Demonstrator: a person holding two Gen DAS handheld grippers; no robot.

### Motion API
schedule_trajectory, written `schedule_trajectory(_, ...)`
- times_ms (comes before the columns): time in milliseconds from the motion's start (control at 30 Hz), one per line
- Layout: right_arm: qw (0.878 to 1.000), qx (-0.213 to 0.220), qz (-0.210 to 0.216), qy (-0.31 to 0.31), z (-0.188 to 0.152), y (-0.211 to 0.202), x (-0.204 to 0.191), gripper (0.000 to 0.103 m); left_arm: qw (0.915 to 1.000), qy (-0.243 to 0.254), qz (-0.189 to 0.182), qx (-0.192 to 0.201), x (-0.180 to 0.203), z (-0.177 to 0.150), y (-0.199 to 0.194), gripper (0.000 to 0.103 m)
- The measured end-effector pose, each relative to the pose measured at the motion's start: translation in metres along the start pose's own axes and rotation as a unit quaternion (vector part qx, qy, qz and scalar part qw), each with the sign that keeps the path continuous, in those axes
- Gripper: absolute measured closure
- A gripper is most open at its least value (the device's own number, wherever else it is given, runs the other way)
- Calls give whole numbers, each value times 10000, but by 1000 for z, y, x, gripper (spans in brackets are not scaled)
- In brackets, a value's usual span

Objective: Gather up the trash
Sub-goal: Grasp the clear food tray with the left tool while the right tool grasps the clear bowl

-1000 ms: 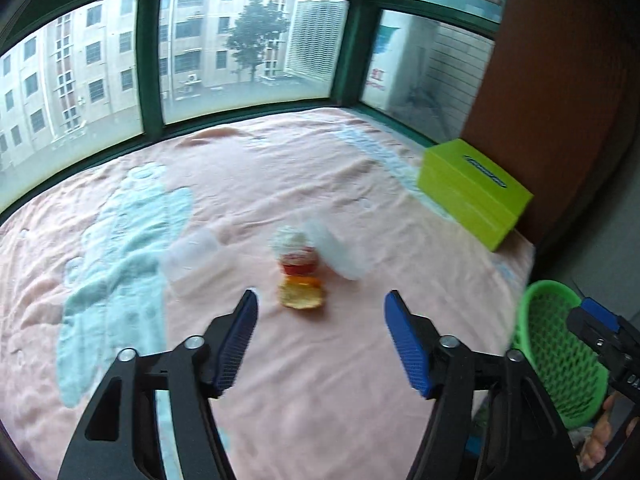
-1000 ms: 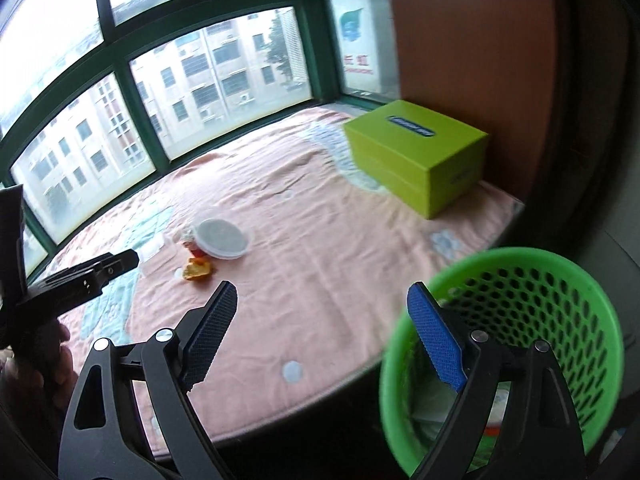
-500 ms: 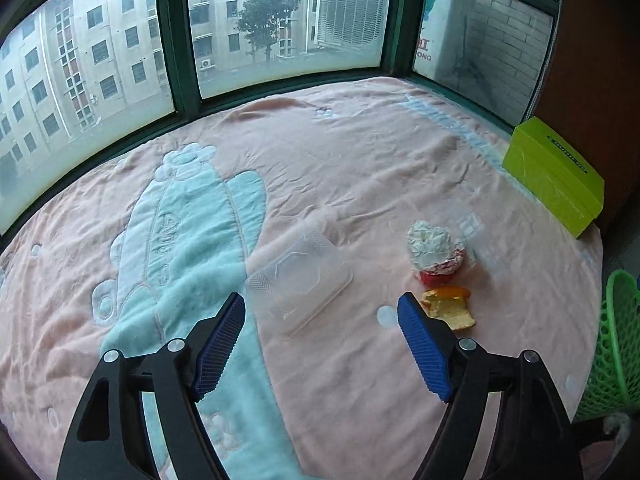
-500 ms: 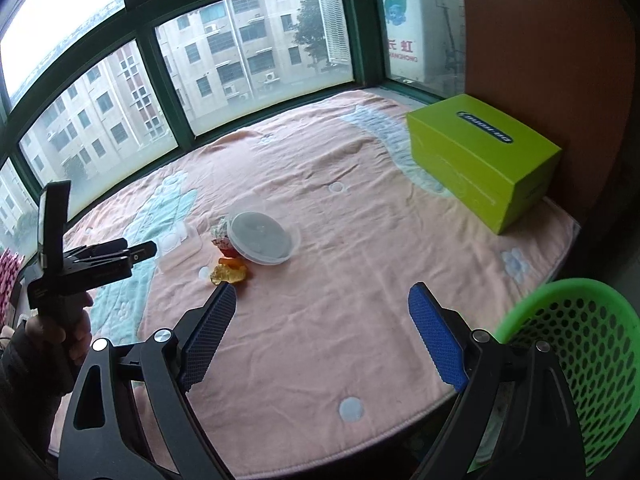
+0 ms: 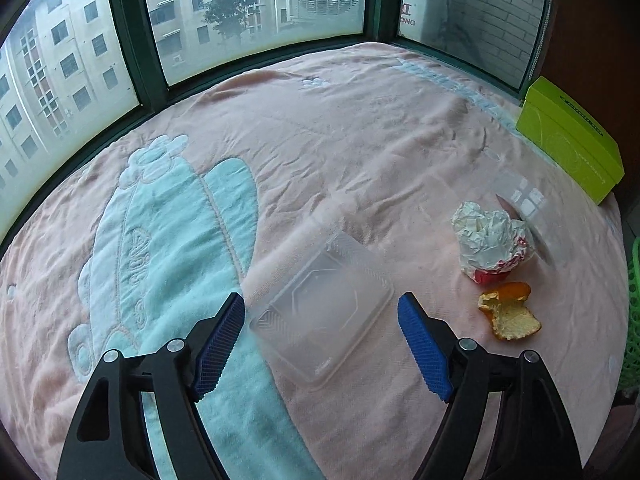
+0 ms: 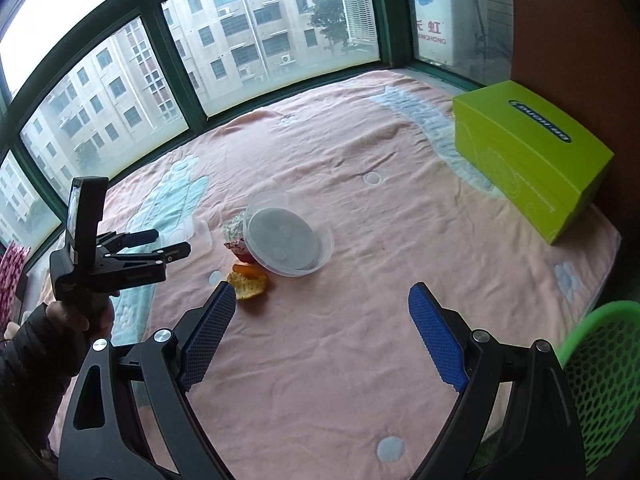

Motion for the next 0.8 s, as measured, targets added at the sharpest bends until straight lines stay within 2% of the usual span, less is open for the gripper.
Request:
schedule_trajectory(167, 9996, -171, 214, 35, 4, 21, -1, 15, 9999, 67, -44, -74, -3, -1, 11, 27)
schedule_trajectory(267, 9989, -301, 352, 102, 7, 33, 0, 15, 9999, 125, -79, -50, -3, -2, 12, 36)
schedule_trajectory(333, 9977, -407, 514, 154, 7, 42, 0, 15, 9998, 175, -44, -25, -2, -3, 12, 38)
schedule_trajectory(800, 9897, -737, 1150, 428, 25, 94, -2, 5, 9996, 44, -109, 241, 0, -8, -14, 39)
Point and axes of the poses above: each gripper's, at about its wrist camera, not at the fingertips, and y roughly the way its jaws point, x to its right, z to its top, the point moved 3 cm from there along y, roughly the way its jaws point
